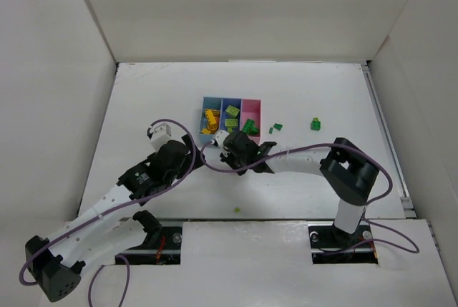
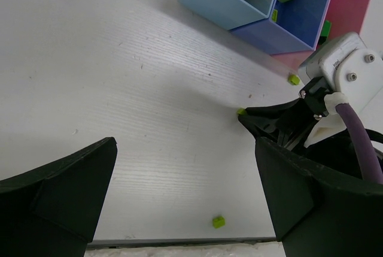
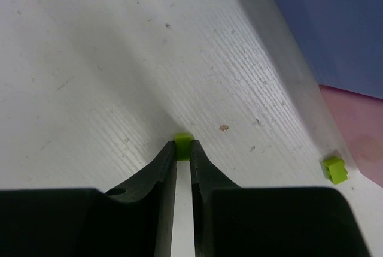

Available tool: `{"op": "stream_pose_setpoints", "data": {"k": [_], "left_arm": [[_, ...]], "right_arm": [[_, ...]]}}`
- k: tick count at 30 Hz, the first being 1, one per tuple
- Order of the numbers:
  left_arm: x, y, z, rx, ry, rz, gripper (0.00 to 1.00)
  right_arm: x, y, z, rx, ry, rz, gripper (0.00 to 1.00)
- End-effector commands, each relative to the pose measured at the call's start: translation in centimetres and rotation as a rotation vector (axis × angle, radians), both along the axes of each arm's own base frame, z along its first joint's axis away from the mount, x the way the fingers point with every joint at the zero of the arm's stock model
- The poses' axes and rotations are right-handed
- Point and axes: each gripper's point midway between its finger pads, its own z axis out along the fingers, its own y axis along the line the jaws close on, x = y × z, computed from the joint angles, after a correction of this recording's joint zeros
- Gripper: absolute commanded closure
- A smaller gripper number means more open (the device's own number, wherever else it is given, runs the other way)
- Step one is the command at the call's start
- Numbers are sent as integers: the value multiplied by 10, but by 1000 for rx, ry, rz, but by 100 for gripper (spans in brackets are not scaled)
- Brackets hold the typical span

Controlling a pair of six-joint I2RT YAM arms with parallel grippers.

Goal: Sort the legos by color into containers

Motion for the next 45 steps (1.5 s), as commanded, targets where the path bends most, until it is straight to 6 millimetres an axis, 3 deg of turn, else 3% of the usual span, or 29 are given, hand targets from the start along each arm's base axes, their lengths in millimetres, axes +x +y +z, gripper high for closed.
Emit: {"op": "stream_pose_setpoints", "data": {"k": [1,8,11,13,14,19,23,27,31,36,37,40,42,44,45], "left_arm": [[2,0,13,-20,-32,14,0],[2,0,13,-20,-32,14,0],[2,1,7,0,-20,8,0],[2,1,7,0,-20,8,0],[2,1,5,6,-13,8,0],[2,1,5,6,-13,8,0],[2,1,5,6,-13,8,0],[2,-1,4,16,-10,-10,0],[1,-4,-1,27,11,-30,0],[-1,-12,-4,30,27,-93,0],[-2,-18,-2,15,23,-111,0],[-5,-29,-1,-5,22,-171,0],[-13,-48,4,-43,17,-263,2],[-24,-70,-1,-60,20,-361,5],[-28,-79,-2,-62,19,-393,6]], "right_arm": [[-1,21,41,103,-41,27,90],[23,20,132,178,-204,-39,90],[42,19,161,178,-288,-103,90],[53,18,160,129,-314,-138,90],[63,22,173,146,-333,-156,92],[88,25,166,120,-325,-216,92],[104,15,157,89,-312,-250,87],[113,12,142,58,-279,-269,77],[114,11,140,51,-274,-283,56],[111,8,165,101,-304,-288,39],[110,6,161,92,-298,-287,37],[105,2,172,121,-308,-296,36],[98,-6,170,122,-296,-307,36],[88,-16,182,166,-291,-335,36],[82,-26,172,147,-288,-340,36]]}}
